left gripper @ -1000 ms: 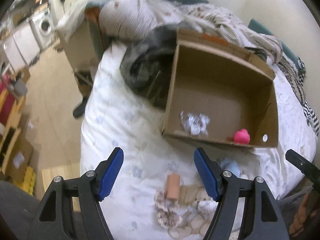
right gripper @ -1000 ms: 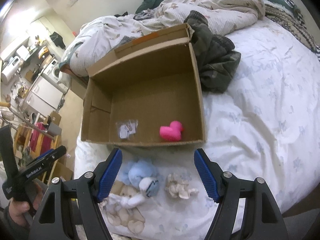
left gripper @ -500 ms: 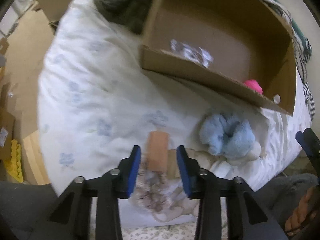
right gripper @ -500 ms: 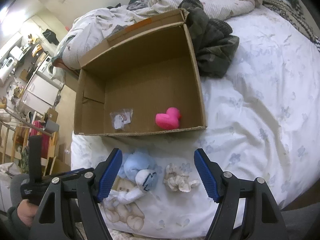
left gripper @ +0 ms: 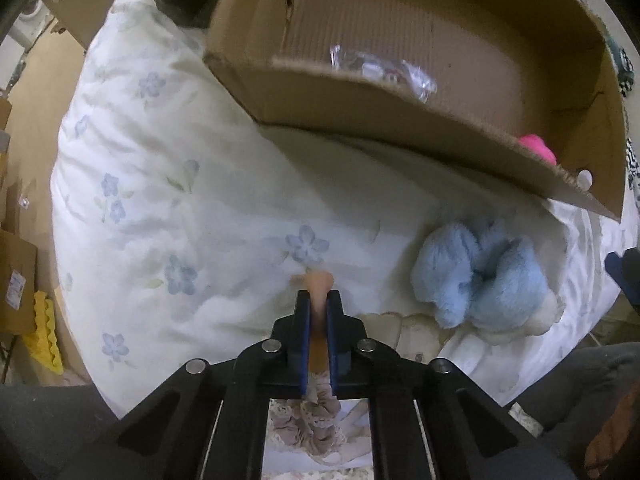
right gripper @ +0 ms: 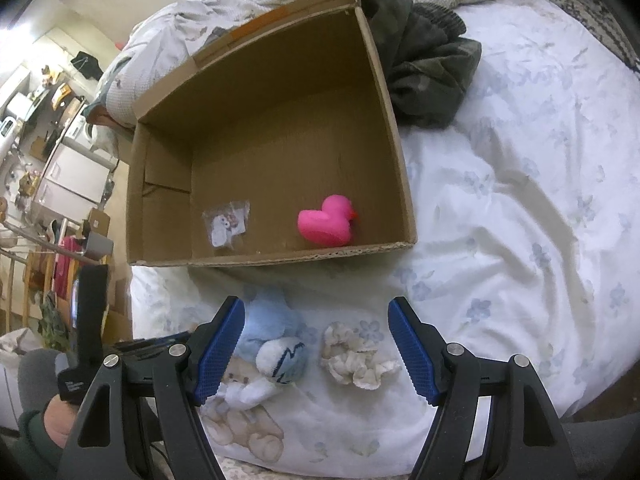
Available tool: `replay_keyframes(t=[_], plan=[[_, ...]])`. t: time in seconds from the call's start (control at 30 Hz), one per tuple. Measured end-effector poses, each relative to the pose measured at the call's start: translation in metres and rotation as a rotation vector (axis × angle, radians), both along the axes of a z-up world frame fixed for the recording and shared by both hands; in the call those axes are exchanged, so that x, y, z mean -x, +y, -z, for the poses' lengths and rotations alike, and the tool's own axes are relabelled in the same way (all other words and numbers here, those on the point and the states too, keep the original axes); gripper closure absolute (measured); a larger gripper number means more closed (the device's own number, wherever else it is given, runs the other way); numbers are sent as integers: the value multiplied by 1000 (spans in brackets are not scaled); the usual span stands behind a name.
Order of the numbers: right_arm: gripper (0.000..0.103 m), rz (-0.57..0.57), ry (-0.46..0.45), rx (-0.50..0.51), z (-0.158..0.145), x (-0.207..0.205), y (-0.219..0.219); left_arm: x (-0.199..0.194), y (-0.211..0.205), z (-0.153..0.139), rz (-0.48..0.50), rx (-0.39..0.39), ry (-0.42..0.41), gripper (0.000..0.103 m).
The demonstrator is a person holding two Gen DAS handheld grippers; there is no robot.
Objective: Organize soft objects
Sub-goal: 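Lower the left tool and grasp the tan cylinder, then grasp the white crumpled cloth with the right tool and lift it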
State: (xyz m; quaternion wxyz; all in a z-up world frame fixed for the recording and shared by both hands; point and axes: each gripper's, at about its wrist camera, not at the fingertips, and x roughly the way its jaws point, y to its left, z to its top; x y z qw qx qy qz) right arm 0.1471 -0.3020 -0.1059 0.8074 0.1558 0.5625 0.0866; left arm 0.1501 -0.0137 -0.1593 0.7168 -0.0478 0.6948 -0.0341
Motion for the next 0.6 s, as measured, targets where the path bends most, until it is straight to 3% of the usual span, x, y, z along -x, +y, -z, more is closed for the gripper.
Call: replay_keyframes(t=[0.27,0.47,0.6], plan=[[25,25,85,-73,17,-3,-8,8,4,-51,-67,76,-133,97],[25,34,263,-39,54,-2,-8,10,13,-70,-87,94,-202,97],[29,8,295,18,63,-4,2,8,16,-74,-81,104,-204,97]])
